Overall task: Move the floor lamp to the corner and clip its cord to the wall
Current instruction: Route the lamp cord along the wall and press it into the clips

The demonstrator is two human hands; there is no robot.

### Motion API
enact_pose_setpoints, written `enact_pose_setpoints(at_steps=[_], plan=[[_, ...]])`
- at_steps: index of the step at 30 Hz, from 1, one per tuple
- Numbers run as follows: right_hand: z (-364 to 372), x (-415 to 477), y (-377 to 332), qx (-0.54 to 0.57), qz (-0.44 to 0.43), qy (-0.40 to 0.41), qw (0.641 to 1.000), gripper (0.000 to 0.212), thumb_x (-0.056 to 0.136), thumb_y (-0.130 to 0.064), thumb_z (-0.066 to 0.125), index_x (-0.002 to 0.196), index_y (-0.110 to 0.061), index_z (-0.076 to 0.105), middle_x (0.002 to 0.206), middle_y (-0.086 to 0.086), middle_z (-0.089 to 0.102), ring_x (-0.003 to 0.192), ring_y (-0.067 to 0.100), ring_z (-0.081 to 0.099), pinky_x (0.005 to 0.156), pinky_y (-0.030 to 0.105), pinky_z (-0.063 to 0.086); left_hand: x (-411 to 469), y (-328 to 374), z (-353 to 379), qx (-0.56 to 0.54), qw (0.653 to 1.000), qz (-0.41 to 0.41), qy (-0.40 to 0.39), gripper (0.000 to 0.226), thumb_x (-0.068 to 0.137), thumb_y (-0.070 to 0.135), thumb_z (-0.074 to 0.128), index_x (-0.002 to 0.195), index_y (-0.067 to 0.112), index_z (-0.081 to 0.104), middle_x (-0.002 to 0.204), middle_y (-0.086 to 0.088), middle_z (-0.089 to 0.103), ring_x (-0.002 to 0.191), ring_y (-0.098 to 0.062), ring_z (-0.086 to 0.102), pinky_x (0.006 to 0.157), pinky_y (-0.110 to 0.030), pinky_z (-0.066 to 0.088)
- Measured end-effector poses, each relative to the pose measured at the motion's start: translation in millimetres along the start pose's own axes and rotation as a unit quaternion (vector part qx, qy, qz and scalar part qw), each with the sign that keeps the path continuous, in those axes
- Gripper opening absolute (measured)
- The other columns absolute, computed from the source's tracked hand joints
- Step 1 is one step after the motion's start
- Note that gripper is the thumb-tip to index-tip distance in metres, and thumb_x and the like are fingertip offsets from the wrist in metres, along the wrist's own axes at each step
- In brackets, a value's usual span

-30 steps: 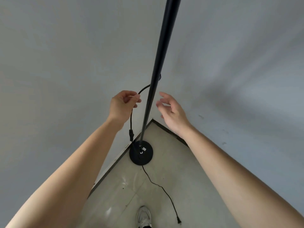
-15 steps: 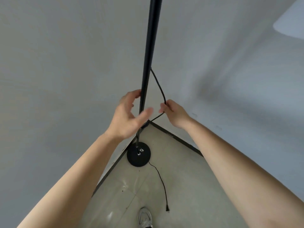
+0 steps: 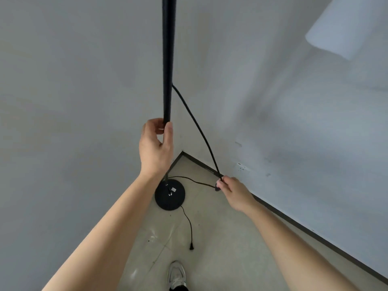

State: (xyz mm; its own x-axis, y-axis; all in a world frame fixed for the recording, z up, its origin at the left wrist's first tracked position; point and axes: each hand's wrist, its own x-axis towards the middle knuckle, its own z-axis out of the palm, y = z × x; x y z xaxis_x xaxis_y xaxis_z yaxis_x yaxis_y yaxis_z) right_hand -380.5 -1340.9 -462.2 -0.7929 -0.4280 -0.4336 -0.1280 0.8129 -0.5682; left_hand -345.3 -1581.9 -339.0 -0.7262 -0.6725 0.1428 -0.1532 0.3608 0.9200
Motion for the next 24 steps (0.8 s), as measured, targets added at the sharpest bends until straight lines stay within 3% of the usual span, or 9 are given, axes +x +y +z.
enact_pose_setpoints(at_steps=[4, 6, 9, 11, 13, 15, 17, 21, 24], plan=[[14, -17, -18, -0.032, -0.076, -0.007, 0.997, 0.037, 0.104, -0.041, 0.028, 0.098, -0.021, 0.06, 0.106, 0.0, 0.062, 0.092, 0.019, 0.061, 0.079, 0.035, 0.049, -34, 0, 15, -0.03, 0.997, -0.062, 0.037, 0.039, 0.091, 0.047, 0.055, 0.108, 0.015, 0.04, 0.112, 0.001, 0.041, 0.095, -0.024, 0.051, 0.088, -0.042, 0.047], [20, -24, -30, -0.022, -0.078, -0.033, 0.996, 0.036, 0.104, -0.04, 0.026, 0.097, -0.023, 0.058, 0.1, -0.001, 0.066, 0.089, 0.017, 0.061, 0.075, 0.032, 0.046, -53, -6, 18, -0.006, 0.999, -0.04, 0.027, 0.046, 0.09, 0.056, 0.05, 0.108, 0.015, 0.042, 0.115, 0.0, 0.038, 0.099, -0.024, 0.046, 0.091, -0.04, 0.044], [26, -32, -44, -0.043, -0.088, -0.071, 0.993, 0.031, 0.105, -0.036, 0.024, 0.091, -0.025, 0.049, 0.088, -0.003, 0.057, 0.077, 0.017, 0.055, 0.067, 0.032, 0.038, -72, -15, 21, 0.142, 0.99, 0.003, 0.0, 0.056, 0.088, 0.069, 0.041, 0.111, 0.022, 0.062, 0.114, 0.0, 0.043, 0.11, -0.02, 0.04, 0.098, -0.034, 0.027], [29, -38, -50, -0.049, -0.112, -0.089, 0.988, 0.028, 0.105, -0.035, 0.024, 0.09, -0.023, 0.045, 0.087, 0.0, 0.055, 0.074, 0.02, 0.054, 0.066, 0.035, 0.04, -81, -20, 23, 0.197, 0.977, 0.015, -0.082, 0.057, 0.085, 0.073, 0.04, 0.112, 0.031, 0.067, 0.102, 0.004, 0.048, 0.103, -0.014, 0.044, 0.093, -0.031, 0.022], [29, -42, -53, -0.041, -0.134, -0.094, 0.986, 0.028, 0.105, -0.035, 0.024, 0.093, -0.022, 0.045, 0.087, 0.001, 0.058, 0.077, 0.023, 0.059, 0.066, 0.036, 0.043, -83, -24, 25, 0.136, 0.978, 0.003, -0.155, 0.035, 0.092, 0.061, 0.047, 0.102, 0.037, 0.071, 0.083, 0.01, 0.054, 0.083, -0.004, 0.053, 0.085, -0.03, 0.032], [26, -45, -52, -0.009, -0.124, -0.1, 0.987, 0.028, 0.104, -0.038, 0.025, 0.095, -0.026, 0.048, 0.072, -0.011, 0.057, 0.068, 0.012, 0.063, 0.059, 0.03, 0.041, -79, -21, 26, 0.046, 0.988, -0.047, -0.141, 0.02, 0.098, 0.043, 0.052, 0.083, 0.041, 0.065, 0.068, 0.015, 0.055, 0.065, 0.0, 0.056, 0.068, -0.026, 0.038], [25, -47, -46, 0.022, -0.102, -0.103, 0.989, 0.029, 0.103, -0.04, 0.026, 0.095, -0.03, 0.052, 0.062, -0.012, 0.055, 0.058, 0.003, 0.061, 0.056, 0.025, 0.039, -75, -19, 29, -0.013, 0.987, -0.113, -0.11, 0.014, 0.096, 0.044, 0.054, 0.086, 0.034, 0.057, 0.069, 0.014, 0.057, 0.06, 0.0, 0.053, 0.062, -0.024, 0.039], [24, -53, -38, 0.124, -0.063, -0.083, 0.987, 0.029, 0.098, -0.051, 0.03, 0.094, -0.041, 0.057, 0.056, -0.005, 0.053, 0.05, 0.012, 0.06, 0.052, 0.026, 0.044, -76, -17, 36, 0.026, 0.965, -0.19, -0.18, 0.036, 0.091, 0.054, 0.056, 0.104, 0.024, 0.042, 0.08, 0.015, 0.057, 0.072, -0.003, 0.056, 0.062, -0.018, 0.04], [23, -59, -40, 0.204, -0.049, -0.066, 0.976, 0.028, 0.097, -0.052, 0.041, 0.096, -0.033, 0.062, 0.045, -0.013, 0.044, 0.044, 0.011, 0.045, 0.048, 0.028, 0.039, -84, -22, 37, 0.006, 0.947, -0.235, -0.217, 0.039, 0.096, 0.044, 0.054, 0.083, 0.008, 0.06, 0.059, 0.012, 0.055, 0.054, -0.014, 0.045, 0.051, -0.02, 0.039]])
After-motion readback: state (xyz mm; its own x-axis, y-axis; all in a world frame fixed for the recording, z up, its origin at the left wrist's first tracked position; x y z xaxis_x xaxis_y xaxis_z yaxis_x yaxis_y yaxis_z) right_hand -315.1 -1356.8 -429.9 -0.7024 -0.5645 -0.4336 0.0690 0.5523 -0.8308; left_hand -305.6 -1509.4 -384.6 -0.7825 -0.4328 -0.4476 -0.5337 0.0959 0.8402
